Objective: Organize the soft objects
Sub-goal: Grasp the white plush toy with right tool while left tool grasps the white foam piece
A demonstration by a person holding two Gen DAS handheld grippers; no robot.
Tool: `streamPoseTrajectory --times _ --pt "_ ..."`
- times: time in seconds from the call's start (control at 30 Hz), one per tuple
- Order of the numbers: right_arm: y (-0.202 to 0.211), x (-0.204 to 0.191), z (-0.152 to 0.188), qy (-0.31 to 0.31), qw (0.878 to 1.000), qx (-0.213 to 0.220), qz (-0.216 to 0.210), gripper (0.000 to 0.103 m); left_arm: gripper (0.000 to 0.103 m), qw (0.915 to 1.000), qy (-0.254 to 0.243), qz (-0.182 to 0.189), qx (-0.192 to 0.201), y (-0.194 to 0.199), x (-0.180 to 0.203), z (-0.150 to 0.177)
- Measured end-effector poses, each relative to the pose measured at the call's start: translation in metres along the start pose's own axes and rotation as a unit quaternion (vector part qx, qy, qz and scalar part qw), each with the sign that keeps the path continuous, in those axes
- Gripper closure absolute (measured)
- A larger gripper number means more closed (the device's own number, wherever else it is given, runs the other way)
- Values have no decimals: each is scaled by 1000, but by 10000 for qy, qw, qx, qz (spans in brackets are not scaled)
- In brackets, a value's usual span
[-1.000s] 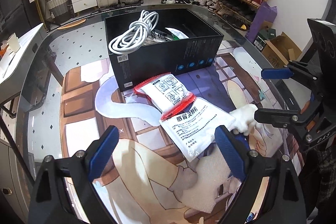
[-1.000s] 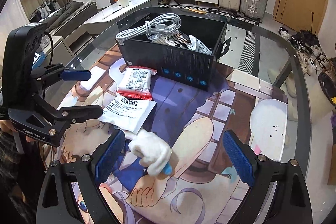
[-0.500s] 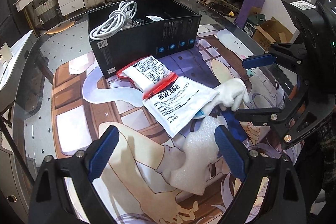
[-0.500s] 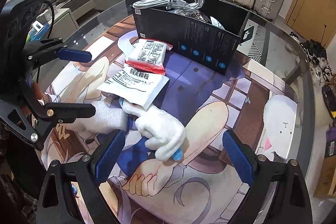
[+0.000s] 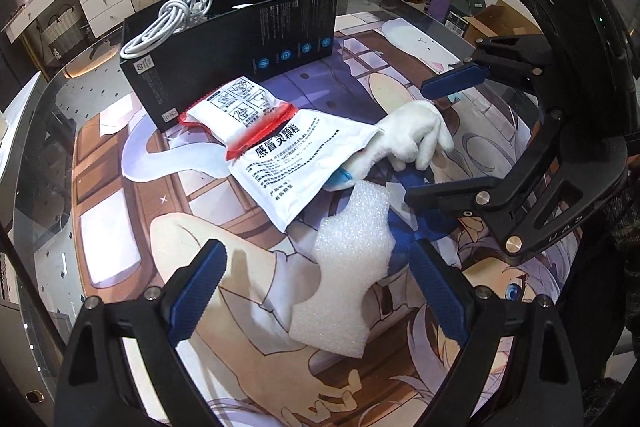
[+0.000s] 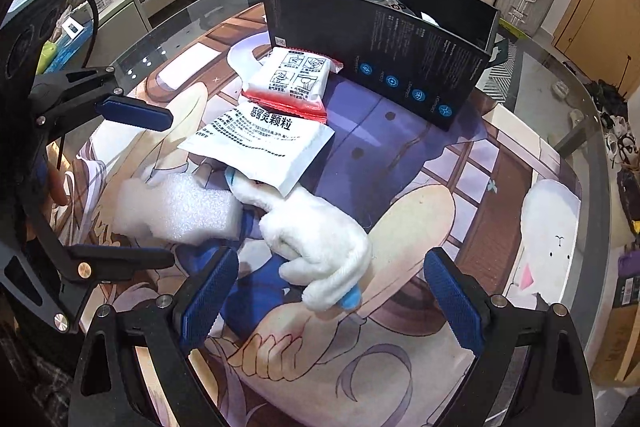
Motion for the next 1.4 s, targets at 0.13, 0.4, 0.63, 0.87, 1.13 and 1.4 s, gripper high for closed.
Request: streamPoseTrajectory --times 0.13,0.4,0.63,0.87,1.13,1.4 --pt "-9 -3 -2 51 9999 -88 8 8 10 9999 -58 3 -95 -5 2 4" --pt "-18 -1 -7 43 10000 -78 -10 8 10 9998 -159 -27 -154 -12 2 8" --pt "-21 1 -14 34 10000 -9 -26 8 3 9992 -386 -99 -68 -17 8 9" --pt "-26 2 -22 44 10000 15 -12 4 0 9991 -409 -73 -7 -16 7 10" --pt "-31 4 -28 29 10000 -40 16 2 0 9993 -365 -74 29 -19 7 7" --pt "-29 1 -29 88 10000 -8 -29 9 1 9993 -366 -82 56 -19 8 7"
Point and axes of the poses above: each gripper's, at about its wrist camera, not at the fingertips, and y roughly against the way its jaws point, x to its right, z to its underside, the point moved 7 cm from there along -y, roughly the way its jaws point, and after that the axes turned 2 degrees about z, right-handed, at the moved point
